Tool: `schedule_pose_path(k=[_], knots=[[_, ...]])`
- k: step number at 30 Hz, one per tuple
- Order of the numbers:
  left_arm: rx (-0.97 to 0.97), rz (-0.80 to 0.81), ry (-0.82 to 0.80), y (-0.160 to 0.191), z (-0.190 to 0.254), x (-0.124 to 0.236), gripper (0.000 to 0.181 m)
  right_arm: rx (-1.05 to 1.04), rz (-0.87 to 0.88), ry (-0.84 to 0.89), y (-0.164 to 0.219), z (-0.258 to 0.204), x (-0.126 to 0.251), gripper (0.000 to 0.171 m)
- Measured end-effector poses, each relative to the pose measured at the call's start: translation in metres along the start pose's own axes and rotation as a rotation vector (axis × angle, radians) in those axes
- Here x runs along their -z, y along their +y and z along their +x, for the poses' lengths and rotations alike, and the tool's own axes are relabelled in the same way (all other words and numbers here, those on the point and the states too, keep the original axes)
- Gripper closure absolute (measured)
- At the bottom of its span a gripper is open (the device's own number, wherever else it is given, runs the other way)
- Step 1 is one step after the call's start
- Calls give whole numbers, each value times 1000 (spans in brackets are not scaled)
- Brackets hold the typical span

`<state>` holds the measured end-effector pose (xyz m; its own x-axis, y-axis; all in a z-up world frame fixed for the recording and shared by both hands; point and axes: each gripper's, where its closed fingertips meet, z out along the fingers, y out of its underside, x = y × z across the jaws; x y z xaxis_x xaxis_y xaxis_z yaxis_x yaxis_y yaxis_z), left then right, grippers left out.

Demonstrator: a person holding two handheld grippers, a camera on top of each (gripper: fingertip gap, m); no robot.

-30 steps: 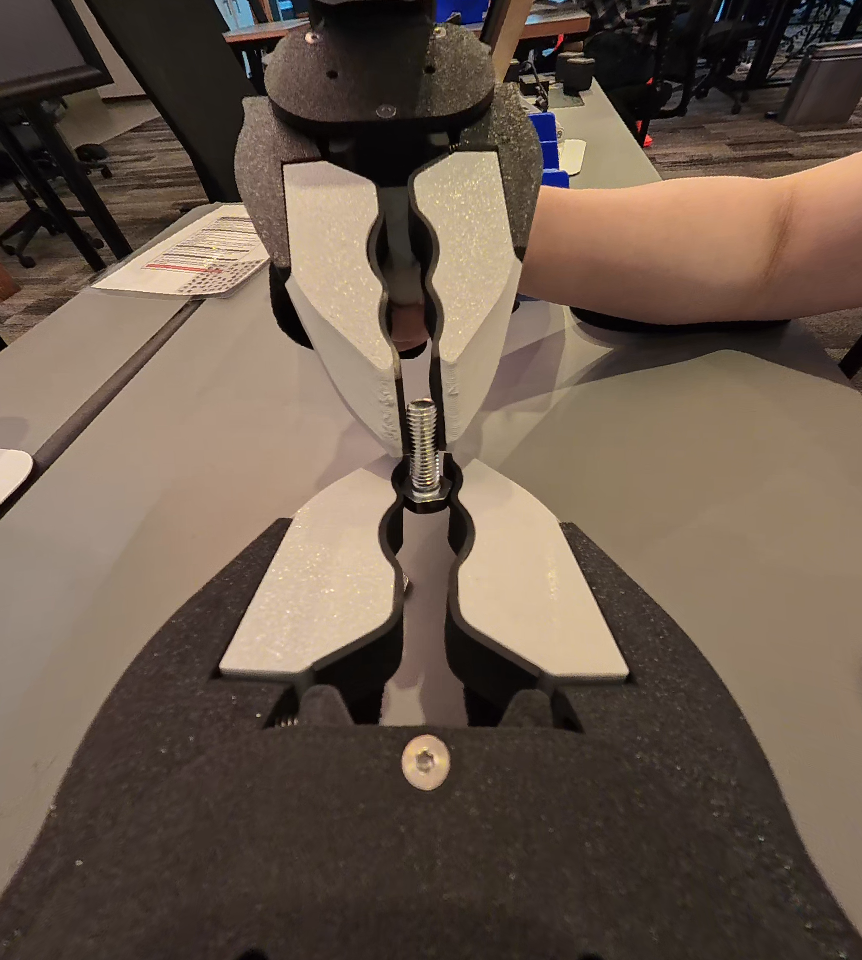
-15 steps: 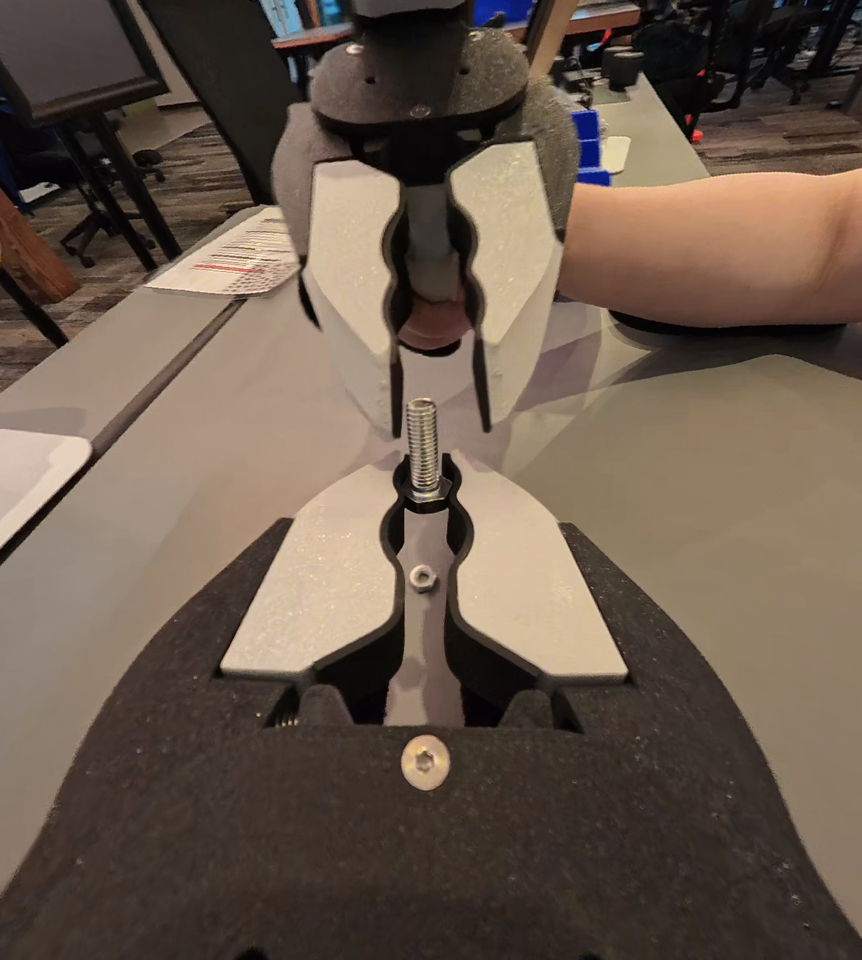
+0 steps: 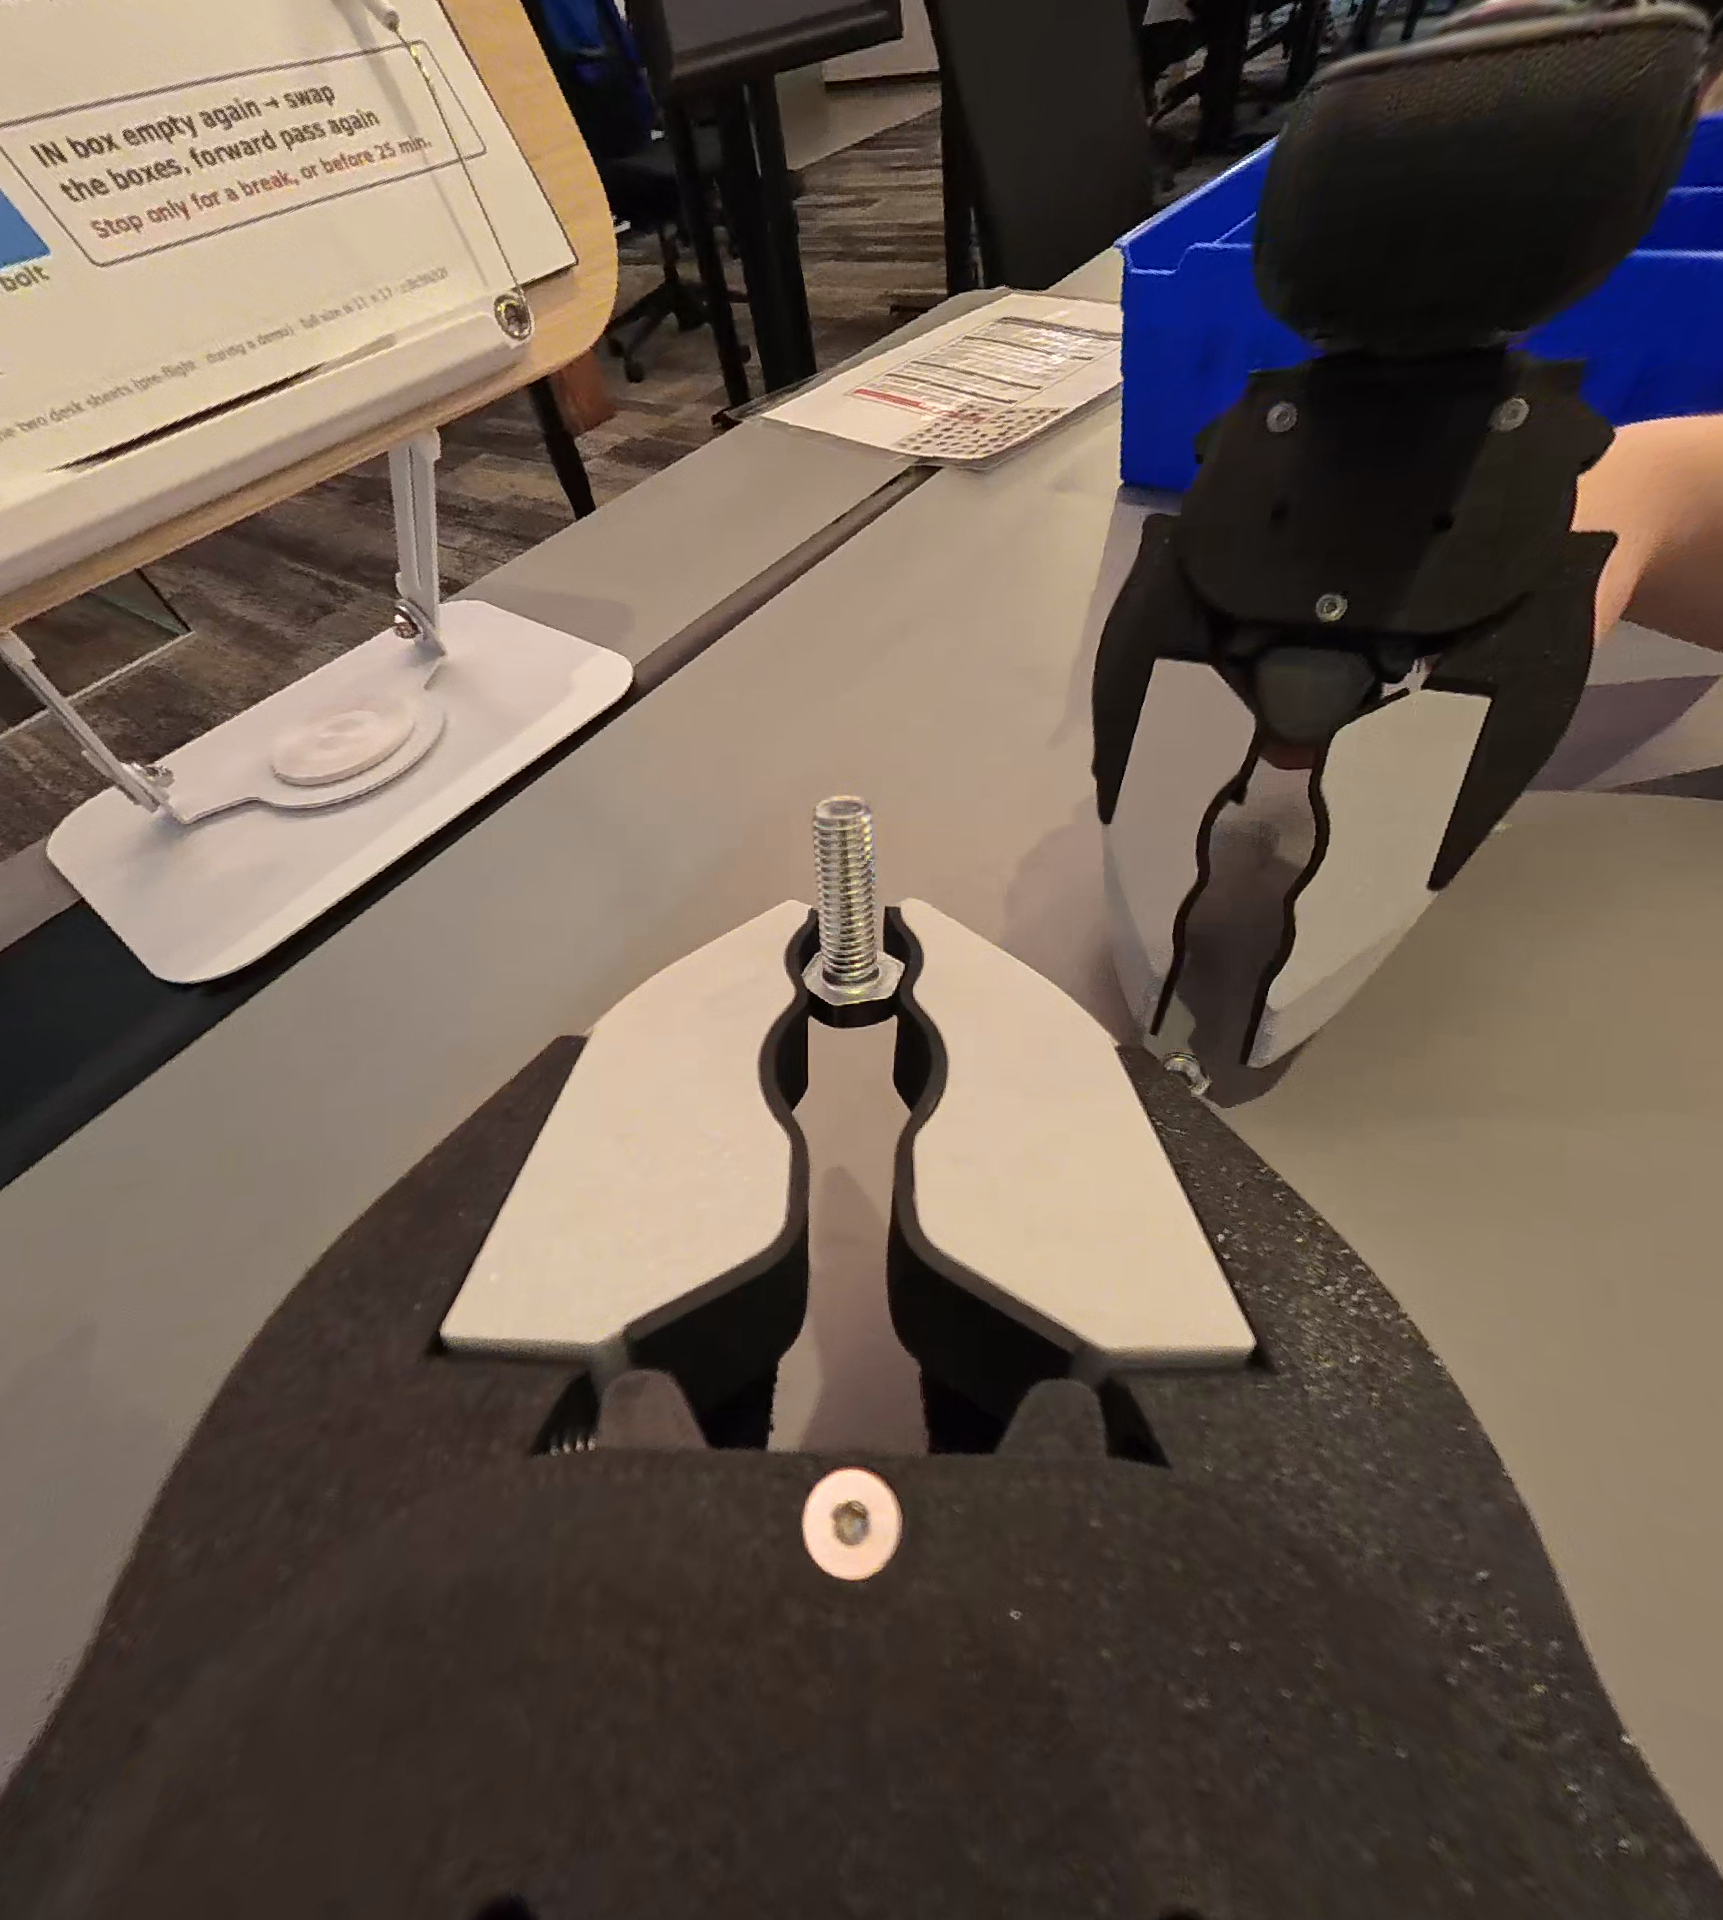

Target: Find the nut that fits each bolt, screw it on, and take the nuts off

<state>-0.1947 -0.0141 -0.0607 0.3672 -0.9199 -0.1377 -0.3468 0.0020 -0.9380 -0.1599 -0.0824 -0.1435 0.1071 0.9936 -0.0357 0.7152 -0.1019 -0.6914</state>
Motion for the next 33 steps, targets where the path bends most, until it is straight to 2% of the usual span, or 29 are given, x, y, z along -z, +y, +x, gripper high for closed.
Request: schedule_pose_path(k=[14,24,27,31,33], knots=[[8,-19,2,5,-1,0,171,-63,-68,56,4,5,-12,153],[-16,-56,24,12,3,-3,171,-15,-95,88,5,7,-9,158],[-63,-98,89,17,16,-6,171,26,-2,101,-18,6,14,157],[-145,-152,208,12,44,-9,171,72,249,131,-70,-4,74,157],[-183,-165,259,5,58,-11,171,105,302,179,-85,-7,99,157]])
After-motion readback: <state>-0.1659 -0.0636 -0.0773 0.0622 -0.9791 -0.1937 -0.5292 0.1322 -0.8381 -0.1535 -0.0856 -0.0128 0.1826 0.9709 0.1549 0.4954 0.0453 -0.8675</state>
